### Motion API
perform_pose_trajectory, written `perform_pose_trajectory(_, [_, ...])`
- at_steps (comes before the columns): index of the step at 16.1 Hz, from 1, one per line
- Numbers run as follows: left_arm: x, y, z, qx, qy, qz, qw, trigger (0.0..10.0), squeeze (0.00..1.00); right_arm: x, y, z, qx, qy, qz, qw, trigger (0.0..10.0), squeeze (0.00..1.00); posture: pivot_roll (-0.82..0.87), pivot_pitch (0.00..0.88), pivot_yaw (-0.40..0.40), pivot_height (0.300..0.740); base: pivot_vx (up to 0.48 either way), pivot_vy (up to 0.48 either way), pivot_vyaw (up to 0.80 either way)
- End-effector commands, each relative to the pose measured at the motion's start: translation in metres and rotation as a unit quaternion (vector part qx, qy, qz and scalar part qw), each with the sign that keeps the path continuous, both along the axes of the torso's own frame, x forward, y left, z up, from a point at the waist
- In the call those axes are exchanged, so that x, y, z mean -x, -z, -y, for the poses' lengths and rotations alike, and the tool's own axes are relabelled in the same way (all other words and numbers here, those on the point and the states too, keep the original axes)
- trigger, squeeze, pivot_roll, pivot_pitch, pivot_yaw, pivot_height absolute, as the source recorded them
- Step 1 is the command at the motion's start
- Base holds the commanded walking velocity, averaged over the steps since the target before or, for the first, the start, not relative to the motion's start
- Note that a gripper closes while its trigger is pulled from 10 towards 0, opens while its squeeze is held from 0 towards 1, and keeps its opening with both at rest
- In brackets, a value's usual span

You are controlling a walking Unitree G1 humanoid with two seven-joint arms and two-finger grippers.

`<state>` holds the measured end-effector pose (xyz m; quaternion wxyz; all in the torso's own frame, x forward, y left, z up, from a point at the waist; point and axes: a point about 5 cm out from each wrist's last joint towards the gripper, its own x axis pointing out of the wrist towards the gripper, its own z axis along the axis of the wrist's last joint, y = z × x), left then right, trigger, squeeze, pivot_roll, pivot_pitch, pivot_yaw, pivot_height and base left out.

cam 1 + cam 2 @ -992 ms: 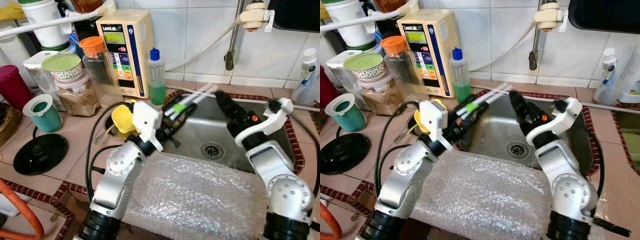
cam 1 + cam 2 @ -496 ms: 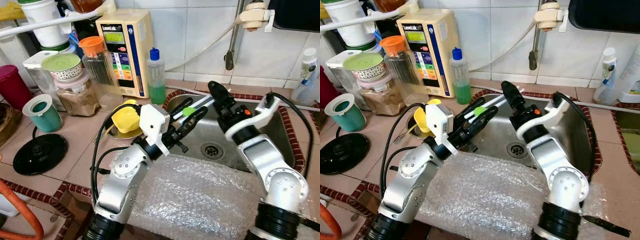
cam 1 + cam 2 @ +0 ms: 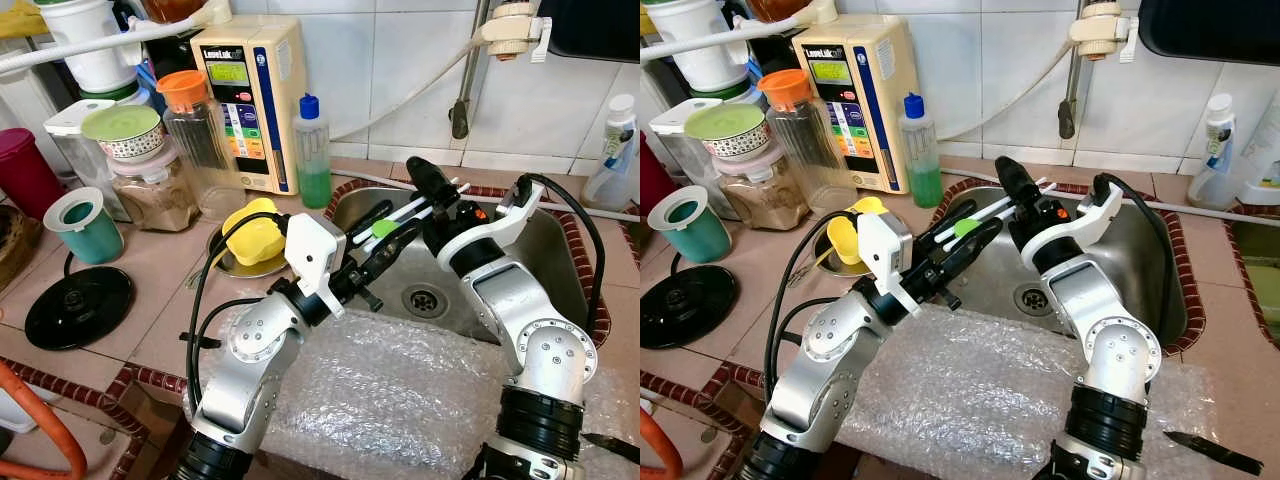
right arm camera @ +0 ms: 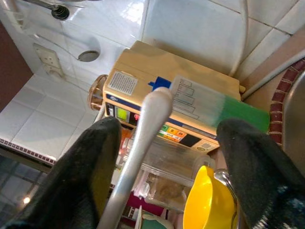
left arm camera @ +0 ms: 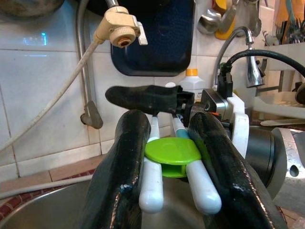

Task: Kitchen organization

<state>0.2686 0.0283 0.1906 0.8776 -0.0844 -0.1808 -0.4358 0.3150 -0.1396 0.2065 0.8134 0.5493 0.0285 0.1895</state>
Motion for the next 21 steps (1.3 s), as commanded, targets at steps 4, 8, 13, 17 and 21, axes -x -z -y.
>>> perform_pose_trajectory(4, [-0.002,-0.003,-0.006,-0.014,-0.016,0.019,1.0,3.5,0.0,-0.002,-0.002,-0.003,-0.002,0.003,-0.02,1.0,0.0,0.0,-0.03,0.0,0.069,0.74,0.0,0.0,0.0])
perform_pose_trajectory(8, [-0.002,-0.001,-0.004,-0.011,-0.015,0.013,1.0,4.2,0.0,-0.002,-0.006,0.002,-0.011,0.016,-0.018,1.0,0.0,0.0,-0.03,0.0,0.075,0.74,0.0,0.0,0.0])
perform_pose_trajectory(13, [-0.008,0.0,-0.001,-0.016,-0.031,0.016,0.999,8.8,0.0,-0.002,-0.006,0.008,-0.009,0.03,-0.028,0.999,0.0,0.0,-0.02,0.0,0.074,0.74,0.0,0.0,0.0])
perform_pose_trajectory(17, [-0.015,0.002,-0.011,-0.029,-0.073,0.025,0.997,10.0,0.0,-0.003,-0.007,0.011,-0.009,0.04,-0.029,0.999,0.0,0.0,-0.02,0.0,0.079,0.74,0.0,0.0,0.0])
perform_pose_trajectory(21, [-0.018,0.004,-0.012,-0.031,-0.074,0.02,0.997,10.0,0.0,-0.005,-0.011,0.011,-0.015,0.046,-0.025,0.999,0.0,0.0,-0.01,0.0,0.087,0.74,0.0,0.0,0.0])
